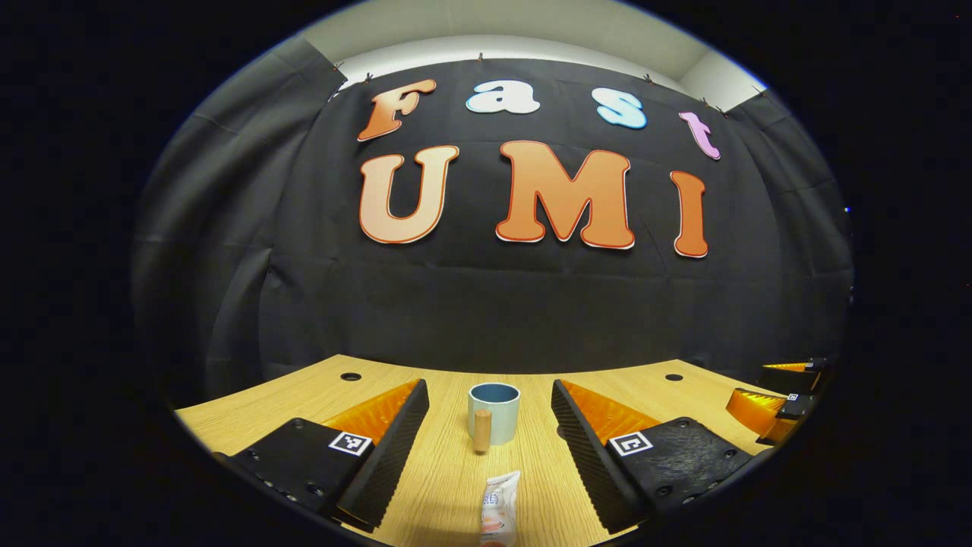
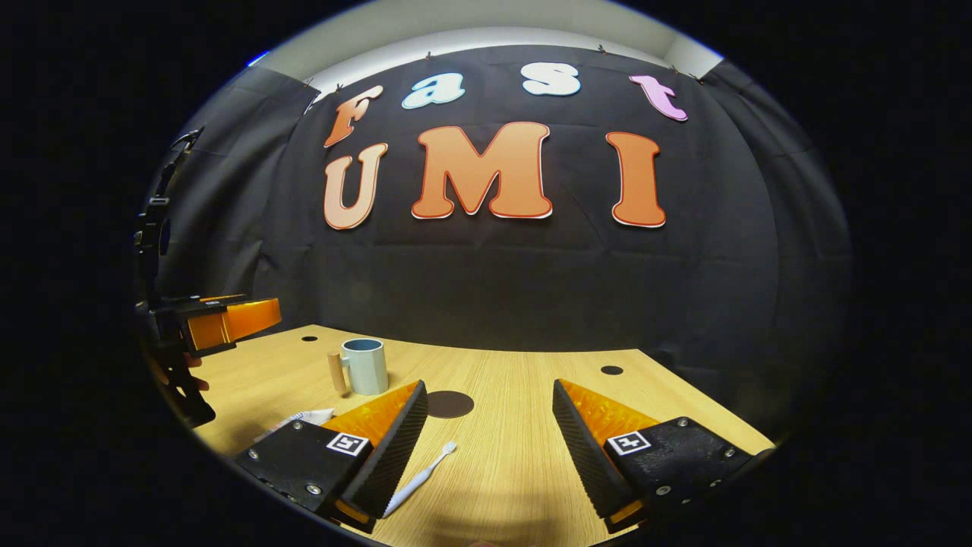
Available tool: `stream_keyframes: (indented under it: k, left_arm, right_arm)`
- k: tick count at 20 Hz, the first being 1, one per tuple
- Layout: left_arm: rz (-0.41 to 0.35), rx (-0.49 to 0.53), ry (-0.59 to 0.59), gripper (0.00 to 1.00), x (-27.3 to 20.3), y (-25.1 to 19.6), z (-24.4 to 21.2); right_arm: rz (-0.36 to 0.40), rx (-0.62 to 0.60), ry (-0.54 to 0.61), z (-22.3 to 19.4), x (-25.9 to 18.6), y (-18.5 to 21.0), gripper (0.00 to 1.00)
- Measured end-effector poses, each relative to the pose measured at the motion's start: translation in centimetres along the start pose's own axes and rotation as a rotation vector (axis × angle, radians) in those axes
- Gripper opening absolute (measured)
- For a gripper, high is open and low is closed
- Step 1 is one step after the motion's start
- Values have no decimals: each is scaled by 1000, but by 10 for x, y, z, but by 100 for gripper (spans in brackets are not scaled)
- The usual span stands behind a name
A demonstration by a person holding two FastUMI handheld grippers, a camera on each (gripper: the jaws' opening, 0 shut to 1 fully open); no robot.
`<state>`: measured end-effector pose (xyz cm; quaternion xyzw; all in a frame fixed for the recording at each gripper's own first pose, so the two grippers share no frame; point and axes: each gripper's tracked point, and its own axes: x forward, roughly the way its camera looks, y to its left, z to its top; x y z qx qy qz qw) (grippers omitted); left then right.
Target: Put the toothbrush and toothpaste on the desktop into the cup, then pick up the cup and place it on the coaster on the desktop.
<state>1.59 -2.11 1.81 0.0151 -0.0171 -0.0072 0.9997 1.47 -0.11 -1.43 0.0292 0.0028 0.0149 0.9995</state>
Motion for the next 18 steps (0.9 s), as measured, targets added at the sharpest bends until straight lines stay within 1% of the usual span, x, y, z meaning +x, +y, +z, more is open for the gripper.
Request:
stream_keyframes:
  k: [2, 4, 5, 6, 8, 11, 14, 16, 18]
  left_arm:
    - [-4, 25, 5, 98, -3, -1, 1]
    - [0, 83, 10, 98, -5, 1, 10]
    - [-13, 110, 21, 100, -5, -1, 12]
    - [-15, 122, 30, 97, -6, -1, 13]
    - [-28, 132, 47, 97, -5, -3, 18]
    - [-46, 143, 84, 97, -6, -6, 22]
    - [-55, 153, 164, 99, -2, -2, 17]
    - [-53, 149, 266, 99, 2, 5, 3]
    - [-75, 137, 358, 99, 5, 3, -12]
  right_arm:
    - [1, -7, 12, 0, 1, -2, 98]
    - [-2, -16, 25, 8, 1, -7, 98]
    - [9, -9, 30, 14, 2, -8, 98]
    - [14, -5, 29, 20, 1, -8, 98]
    - [25, -8, 33, 31, 2, -7, 98]
    - [54, -22, 69, 41, 3, -1, 98]
    - [107, -14, 139, 40, 4, 6, 98]
    - [167, 44, 206, 41, 2, 14, 97]
    - [174, 73, 267, 39, 4, 10, 96]
